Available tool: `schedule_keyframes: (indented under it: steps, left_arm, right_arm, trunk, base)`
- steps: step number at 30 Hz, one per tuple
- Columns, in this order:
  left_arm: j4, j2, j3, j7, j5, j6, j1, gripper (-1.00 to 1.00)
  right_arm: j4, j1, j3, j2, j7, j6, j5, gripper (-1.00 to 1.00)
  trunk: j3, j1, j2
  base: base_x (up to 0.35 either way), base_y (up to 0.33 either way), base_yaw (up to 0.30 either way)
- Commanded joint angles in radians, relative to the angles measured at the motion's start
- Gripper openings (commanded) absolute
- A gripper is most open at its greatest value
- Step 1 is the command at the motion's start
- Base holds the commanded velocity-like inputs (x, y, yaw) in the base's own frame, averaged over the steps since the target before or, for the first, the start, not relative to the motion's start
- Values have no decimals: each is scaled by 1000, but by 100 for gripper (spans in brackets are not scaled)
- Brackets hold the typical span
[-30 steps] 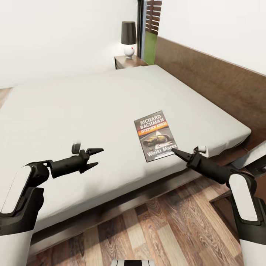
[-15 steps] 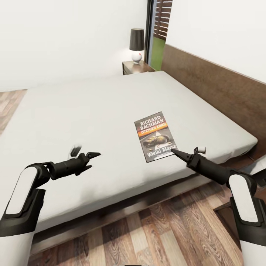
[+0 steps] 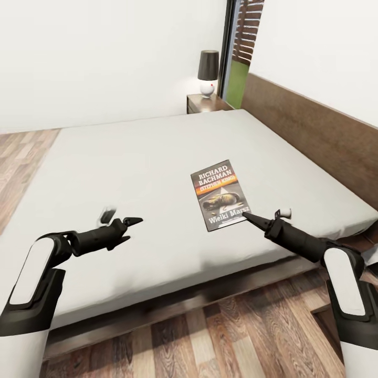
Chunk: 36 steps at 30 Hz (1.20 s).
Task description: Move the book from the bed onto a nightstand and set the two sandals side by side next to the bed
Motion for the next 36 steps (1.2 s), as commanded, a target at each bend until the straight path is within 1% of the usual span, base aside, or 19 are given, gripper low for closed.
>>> schedule_keyframes:
  steps: [1, 3, 4, 5, 6, 9, 12, 16, 19, 26, 36]
  left_arm:
    - [0, 1, 2, 10, 10, 3, 3, 100]
    - [-4, 5, 5, 11, 11, 3, 17, 100]
    - [-13, 11, 36, 0, 13, 6, 56, 100]
    - [-13, 11, 36, 0, 13, 6, 56, 100]
    - [-14, 12, 49, -7, 14, 7, 66, 100]
    - [-16, 14, 82, -44, 14, 11, 94, 100]
    - [-18, 15, 98, -84, 14, 13, 113, 100]
    - [-19, 16, 105, -110, 10, 13, 131, 100]
    - [-19, 16, 108, -120, 0, 13, 144, 100]
    - [-19, 15, 116, -135, -11, 14, 167, 100]
    - [-18, 15, 119, -135, -18, 9, 174, 100]
  right_arm:
    - [1, -1, 0, 0, 4, 6, -2, -100]
    - [4, -1, 2, 2, -12, 6, 1, -100]
    - [7, -2, 11, 5, -80, 8, 14, -100]
    - [7, -2, 11, 5, -80, 8, 14, -100]
    - [7, -2, 19, 7, -96, 8, 16, -100]
    - [7, -2, 53, 9, -130, 6, 21, -100]
    - [6, -3, 87, 11, -149, 2, 23, -100]
    - [5, -3, 122, 13, -161, -1, 25, -100]
    - [4, -3, 138, 14, -165, -2, 26, -100]
    - [3, -3, 151, 15, -168, -3, 26, -100]
    - [3, -3, 155, 15, -170, -4, 26, -100]
  trunk:
    - [4, -4, 7]
    - [13, -12, 21]
    - [18, -16, 28]
    - [22, -19, 35]
    - [27, -23, 42]
    - [41, -35, 63]
    - [55, -46, 84]
    - [73, -62, 112]
    - [87, -73, 133]
    - [119, -100, 182]
    - [164, -138, 252]
  base:
    - [0, 0, 149]
    - [0, 0, 149]
    - [0, 0, 137]
    - [0, 0, 137]
    - [0, 0, 134]
    - [0, 0, 130]
    - [0, 0, 126]
    - [0, 0, 128]
    - [0, 0, 130]
    - [0, 0, 131]
    - [0, 0, 131]
